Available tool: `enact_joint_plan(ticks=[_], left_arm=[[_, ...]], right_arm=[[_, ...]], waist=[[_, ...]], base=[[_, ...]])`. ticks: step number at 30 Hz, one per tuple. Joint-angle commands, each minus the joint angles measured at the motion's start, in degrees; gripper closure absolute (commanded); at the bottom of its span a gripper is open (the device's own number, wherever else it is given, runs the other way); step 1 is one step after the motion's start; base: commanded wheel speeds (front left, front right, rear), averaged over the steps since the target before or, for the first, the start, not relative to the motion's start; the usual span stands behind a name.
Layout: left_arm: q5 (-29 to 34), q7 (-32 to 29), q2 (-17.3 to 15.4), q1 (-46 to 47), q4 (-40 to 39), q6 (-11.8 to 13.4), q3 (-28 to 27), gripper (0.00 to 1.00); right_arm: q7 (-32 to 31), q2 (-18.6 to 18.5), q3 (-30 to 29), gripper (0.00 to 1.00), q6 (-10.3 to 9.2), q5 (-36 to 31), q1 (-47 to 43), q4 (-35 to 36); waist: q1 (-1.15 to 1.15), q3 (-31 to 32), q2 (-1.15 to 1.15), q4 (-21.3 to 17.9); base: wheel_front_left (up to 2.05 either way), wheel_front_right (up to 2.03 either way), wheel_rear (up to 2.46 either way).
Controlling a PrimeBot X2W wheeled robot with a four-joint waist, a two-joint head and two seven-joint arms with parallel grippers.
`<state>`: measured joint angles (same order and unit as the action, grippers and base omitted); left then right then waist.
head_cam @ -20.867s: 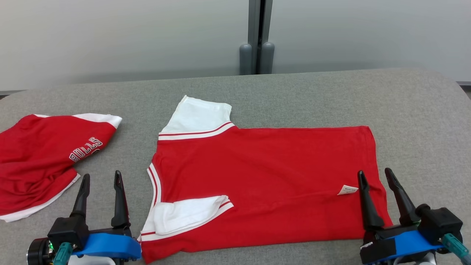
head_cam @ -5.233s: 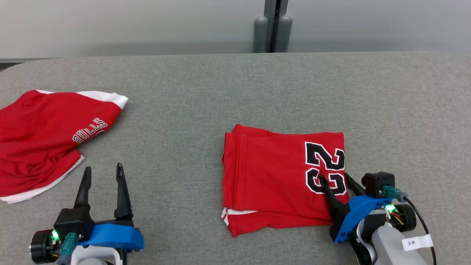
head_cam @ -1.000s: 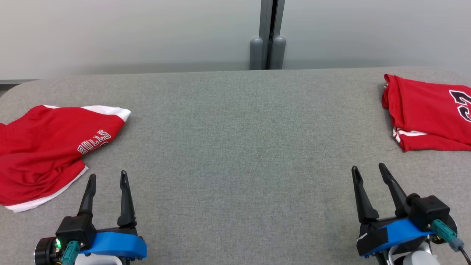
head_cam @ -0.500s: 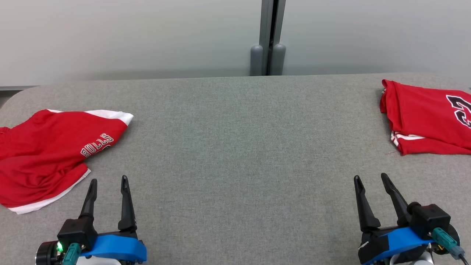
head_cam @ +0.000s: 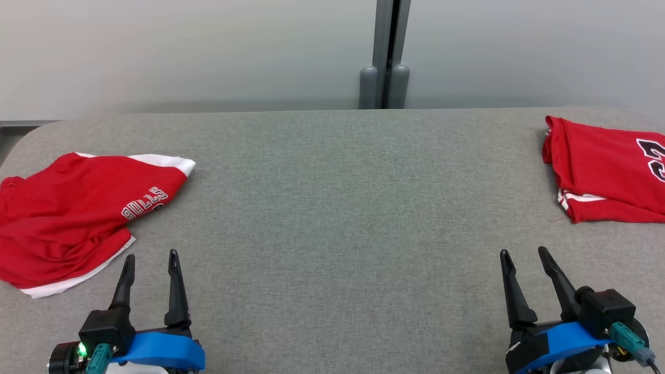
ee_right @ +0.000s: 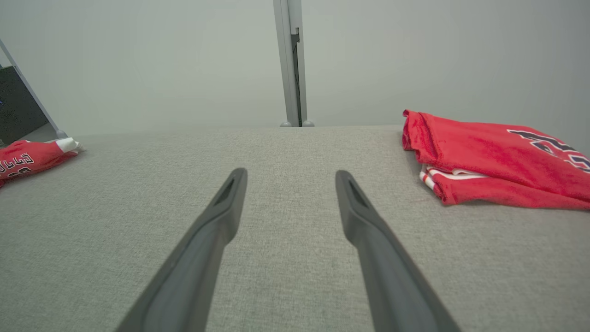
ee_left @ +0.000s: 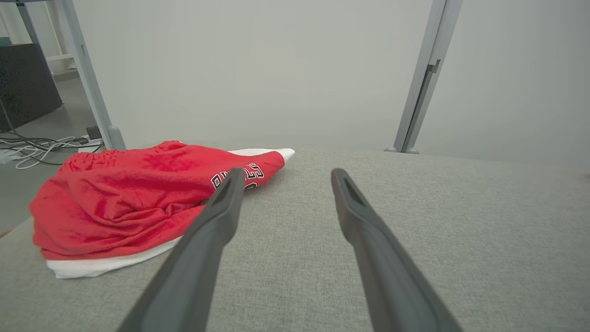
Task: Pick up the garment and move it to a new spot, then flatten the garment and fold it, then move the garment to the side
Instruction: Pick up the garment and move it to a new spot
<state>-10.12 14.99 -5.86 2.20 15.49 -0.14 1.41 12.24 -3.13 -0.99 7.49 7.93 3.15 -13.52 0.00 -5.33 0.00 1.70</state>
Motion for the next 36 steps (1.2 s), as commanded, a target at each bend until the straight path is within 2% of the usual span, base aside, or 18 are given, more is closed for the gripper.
enact_joint_plan(ticks=[1,14,20,36], left_arm=[[-0.3,0.3,-0.3,-0.2,0.1,-0.3,0.0,0.00],[-0.6,0.3,-0.5,-0.8,0.1,0.0,-0.9,0.00],[-0.6,0.2,-0.2,-2.0,-0.9,1.2,-0.8,0.00],[-1.9,0.2,-1.1,-2.4,-1.5,1.9,-2.3,0.00]], right_arm=[[0.0,0.2,-0.1,0.00,0.01,-0.4,-0.9,0.0],[-0.3,0.2,1.4,0.00,0.01,0.3,-1.1,-0.8],[-0.4,0.2,1.9,0.00,0.01,0.3,-1.2,-1.0],[-0.5,0.2,2.4,0.00,0.01,-0.1,-0.3,-0.9]], waist=[[0.00,0.1,0.00,0.1],[0.00,1.1,0.00,6.3],[0.00,1.2,0.00,10.3],[0.00,-0.1,0.00,21.3]], base=[[0.00,0.00,0.00],[0.00,0.00,0.00],[0.00,0.00,0.00],[0.00,0.00,0.00]])
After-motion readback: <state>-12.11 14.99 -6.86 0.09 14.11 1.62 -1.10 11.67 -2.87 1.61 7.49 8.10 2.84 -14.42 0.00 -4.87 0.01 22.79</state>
